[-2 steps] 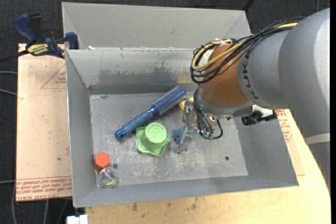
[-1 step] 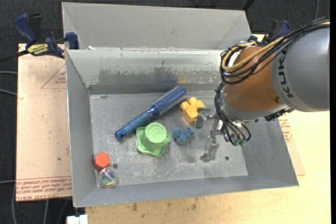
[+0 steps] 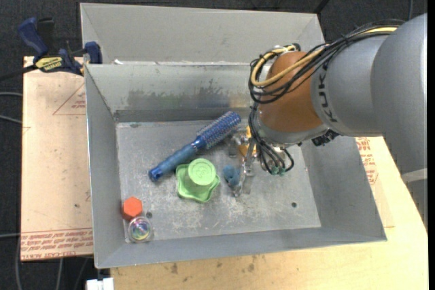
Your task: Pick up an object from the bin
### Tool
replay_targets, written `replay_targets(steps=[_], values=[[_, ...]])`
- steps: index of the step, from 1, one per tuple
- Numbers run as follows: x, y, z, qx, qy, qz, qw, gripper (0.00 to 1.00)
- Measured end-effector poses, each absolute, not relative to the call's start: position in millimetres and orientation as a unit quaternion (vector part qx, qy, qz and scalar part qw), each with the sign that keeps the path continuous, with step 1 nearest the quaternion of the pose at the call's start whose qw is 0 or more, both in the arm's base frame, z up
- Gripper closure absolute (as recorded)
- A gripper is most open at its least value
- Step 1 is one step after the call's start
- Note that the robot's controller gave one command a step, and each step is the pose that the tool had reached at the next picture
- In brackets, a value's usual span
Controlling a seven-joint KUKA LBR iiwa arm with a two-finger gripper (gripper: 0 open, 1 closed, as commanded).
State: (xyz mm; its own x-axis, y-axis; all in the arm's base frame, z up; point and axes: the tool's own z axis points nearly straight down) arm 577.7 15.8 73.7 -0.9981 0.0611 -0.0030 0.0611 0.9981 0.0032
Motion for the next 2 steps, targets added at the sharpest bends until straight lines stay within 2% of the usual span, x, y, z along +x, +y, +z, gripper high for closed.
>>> replay_targets(steps=[1,2], values=[[576.9,13,76,0.032,0.999,0.000,0.001,1.00],[645.8,-15,237,0.026,1.000,0.000,0.008,1.00]])
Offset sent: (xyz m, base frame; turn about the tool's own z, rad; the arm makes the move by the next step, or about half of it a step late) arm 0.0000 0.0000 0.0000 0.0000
